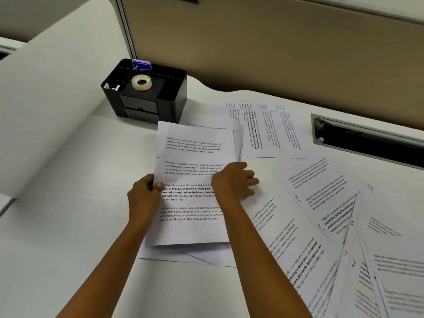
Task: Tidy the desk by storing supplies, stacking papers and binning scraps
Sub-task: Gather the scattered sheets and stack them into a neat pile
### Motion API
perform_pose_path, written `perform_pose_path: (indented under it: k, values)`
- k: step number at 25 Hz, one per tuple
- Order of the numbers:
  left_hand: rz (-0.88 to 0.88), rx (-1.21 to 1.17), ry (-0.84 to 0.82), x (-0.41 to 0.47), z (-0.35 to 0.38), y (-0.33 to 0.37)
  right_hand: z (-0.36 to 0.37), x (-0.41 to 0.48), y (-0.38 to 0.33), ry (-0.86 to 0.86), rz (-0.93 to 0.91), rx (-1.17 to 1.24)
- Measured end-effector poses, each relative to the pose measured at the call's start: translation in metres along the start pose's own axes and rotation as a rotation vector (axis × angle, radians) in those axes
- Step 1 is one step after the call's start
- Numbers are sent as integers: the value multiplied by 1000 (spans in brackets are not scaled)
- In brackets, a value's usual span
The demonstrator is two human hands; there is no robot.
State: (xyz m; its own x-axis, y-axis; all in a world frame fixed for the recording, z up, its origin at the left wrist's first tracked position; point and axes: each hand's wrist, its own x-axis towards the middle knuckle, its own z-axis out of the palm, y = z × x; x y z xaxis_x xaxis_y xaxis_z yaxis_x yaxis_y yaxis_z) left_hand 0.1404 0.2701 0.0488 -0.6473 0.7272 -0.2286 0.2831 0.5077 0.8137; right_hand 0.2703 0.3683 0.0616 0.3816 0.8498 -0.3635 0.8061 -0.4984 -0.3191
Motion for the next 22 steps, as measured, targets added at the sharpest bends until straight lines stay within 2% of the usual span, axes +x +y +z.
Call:
perform_pose_path:
  k: [6, 10, 13, 16, 20, 22]
  values:
    - [0, -4, 0, 2, 2, -1, -9, -2, 7, -8, -141, 221]
    - [-3, -45, 12, 1, 1, -3, -15, 3, 35, -50, -174, 589]
    - [-9, -70, 20, -2, 2, -6, -21, 2, 53, -122, -174, 726]
    - [-53, -257, -74, 0, -4, -12, -26, -6, 62, -215, -303, 752]
    - [-90, -576, -207, -8, -16, -2, -45, -21, 61, -155, -460, 745]
    - [-78, -647, -240, -14, -20, 3, -62, -30, 64, -113, -533, 775]
